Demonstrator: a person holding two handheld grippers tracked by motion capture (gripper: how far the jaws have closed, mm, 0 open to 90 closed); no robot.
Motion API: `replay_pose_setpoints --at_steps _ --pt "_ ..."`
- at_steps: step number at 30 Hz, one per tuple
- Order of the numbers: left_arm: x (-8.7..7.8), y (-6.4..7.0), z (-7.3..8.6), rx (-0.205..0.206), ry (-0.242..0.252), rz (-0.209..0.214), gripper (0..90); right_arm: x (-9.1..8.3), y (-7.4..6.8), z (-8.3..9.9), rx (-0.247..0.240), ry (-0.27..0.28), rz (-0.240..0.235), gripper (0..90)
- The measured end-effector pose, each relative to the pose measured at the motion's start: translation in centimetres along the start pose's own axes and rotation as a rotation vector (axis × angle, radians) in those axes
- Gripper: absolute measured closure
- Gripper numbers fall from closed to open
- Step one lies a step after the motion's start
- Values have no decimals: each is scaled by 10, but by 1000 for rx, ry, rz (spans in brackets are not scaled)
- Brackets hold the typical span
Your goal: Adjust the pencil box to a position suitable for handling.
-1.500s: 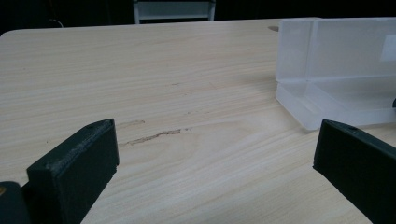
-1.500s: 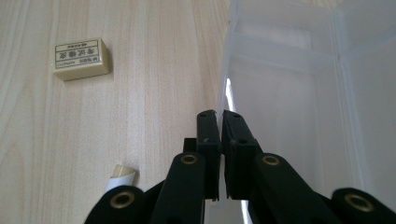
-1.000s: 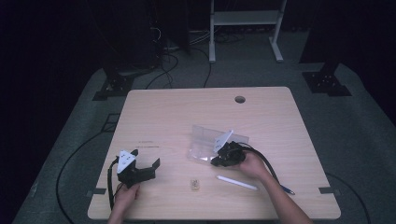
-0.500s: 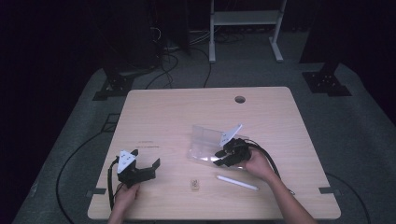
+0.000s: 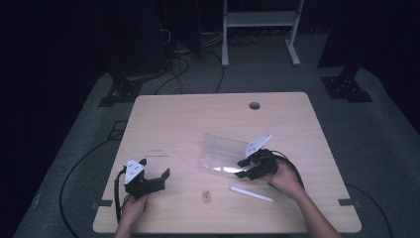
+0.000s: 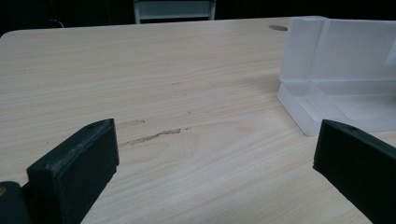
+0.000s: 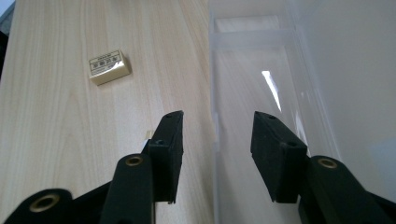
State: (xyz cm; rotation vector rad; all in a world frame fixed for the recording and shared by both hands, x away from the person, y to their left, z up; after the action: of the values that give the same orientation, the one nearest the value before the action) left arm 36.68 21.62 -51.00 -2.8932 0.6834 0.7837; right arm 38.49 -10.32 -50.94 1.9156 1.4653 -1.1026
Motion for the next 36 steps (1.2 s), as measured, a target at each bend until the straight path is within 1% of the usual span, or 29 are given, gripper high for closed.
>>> replay_pose_setpoints --at_steps 2,3,7,9,12,15,19,22,25,36 --pt "0 0 0 2 -1 0 0 -1 -1 2 4 1 1 519" --pt "0 0 0 2 -1 0 0 -3 -1 3 13 2 3 514" --pt "0 0 0 1 -1 -1 0 -9 -2 9 17 11 11 510" --pt "0 0 0 1 -1 -1 0 -14 -3 12 35 23 17 503" --pt "0 0 0 1 -1 0 0 -16 -3 15 41 31 23 492" --pt "0 0 0 1 -1 0 0 -21 -3 21 61 48 29 485" --pt "0 0 0 2 -1 -2 0 -27 -4 28 71 65 38 477" --pt "0 0 0 3 -2 -3 0 -28 -4 32 79 64 40 475" --pt "0 0 0 2 -1 -3 0 -33 -5 38 90 68 52 472" --pt "0 0 0 1 -1 -4 0 -40 -6 52 105 68 70 472"
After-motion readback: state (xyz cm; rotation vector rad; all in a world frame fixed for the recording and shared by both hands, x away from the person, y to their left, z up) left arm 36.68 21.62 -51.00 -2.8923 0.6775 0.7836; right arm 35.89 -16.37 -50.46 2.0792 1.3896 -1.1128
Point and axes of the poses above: each handheld gripper's, and its own axes: x roughly forward along the jaws, z roughly out of its underside, y roughly to its right, the point moved 8 cm from there along x, roughly forward along the jaws, and after that the axes turned 9 degrees about -y, right-handed, at the moved point
